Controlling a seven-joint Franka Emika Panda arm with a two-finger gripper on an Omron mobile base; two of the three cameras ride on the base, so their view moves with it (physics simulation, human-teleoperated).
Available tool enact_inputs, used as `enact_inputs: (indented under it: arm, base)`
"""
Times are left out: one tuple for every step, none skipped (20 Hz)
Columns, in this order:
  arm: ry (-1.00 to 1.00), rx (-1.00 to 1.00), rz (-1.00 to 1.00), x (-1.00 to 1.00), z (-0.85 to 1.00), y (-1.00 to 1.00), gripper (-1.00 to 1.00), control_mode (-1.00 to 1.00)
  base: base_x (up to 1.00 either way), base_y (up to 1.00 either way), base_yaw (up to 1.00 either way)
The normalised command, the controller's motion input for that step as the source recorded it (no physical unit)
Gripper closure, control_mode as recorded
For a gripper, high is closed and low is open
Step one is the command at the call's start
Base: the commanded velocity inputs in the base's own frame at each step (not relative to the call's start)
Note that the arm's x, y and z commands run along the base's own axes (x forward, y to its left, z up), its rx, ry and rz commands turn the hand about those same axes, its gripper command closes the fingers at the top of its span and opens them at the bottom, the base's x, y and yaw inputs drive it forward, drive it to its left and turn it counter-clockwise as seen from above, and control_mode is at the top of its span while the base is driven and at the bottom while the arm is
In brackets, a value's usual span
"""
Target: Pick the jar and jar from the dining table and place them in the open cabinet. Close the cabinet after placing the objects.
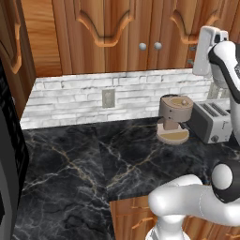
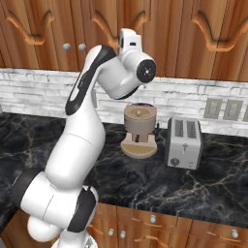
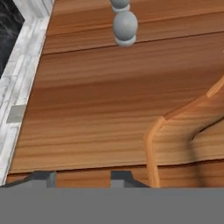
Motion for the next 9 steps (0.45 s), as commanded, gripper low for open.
enact_inputs:
  arm:
    - [-0.04,-0.10,0.00,0.43,0.00,0.31,-1.00,-1.00]
    - [0.00,-0.09,0.00,0.43,-0.02,0.27,-1.00,-1.00]
    - [0.00,-0.08,-0.01,0.40,-0.01,0.27,-1.00,-1.00]
    - [0.00,-0.07,-0.01,0.41,-0.01,0.20,-1.00,-1.00]
    - [0.00,-0.06,0.00,0.43,-0.04,0.16,-1.00,-1.00]
    - [0.00,-0.05,-0.01,0.37,-0.04,0.03,-1.00,-1.00]
    - [0.00,-0.02,-0.04,0.00,0.00,0.00,-1.00,-1.00]
    - [0.00,0.00,-0.03,0.08,0.00,0.00,-1.00,-1.00]
    - [0.00,0.00,0.00,0.00,0.00,-0.02,-1.00,-1.00]
  base:
    - [0.00,0.00,0.00]
    - [0.00,0.00,0.00]
    - [0.00,0.00,0.00]
    - [0.00,0.00,0.00]
    - [0.00,0.00,0.00]
    - [0.00,0.00,0.00]
    - [0.00,0.00,0.00]
    - [0.00,0.00,0.00]
    - [0.00,0.00,0.00]
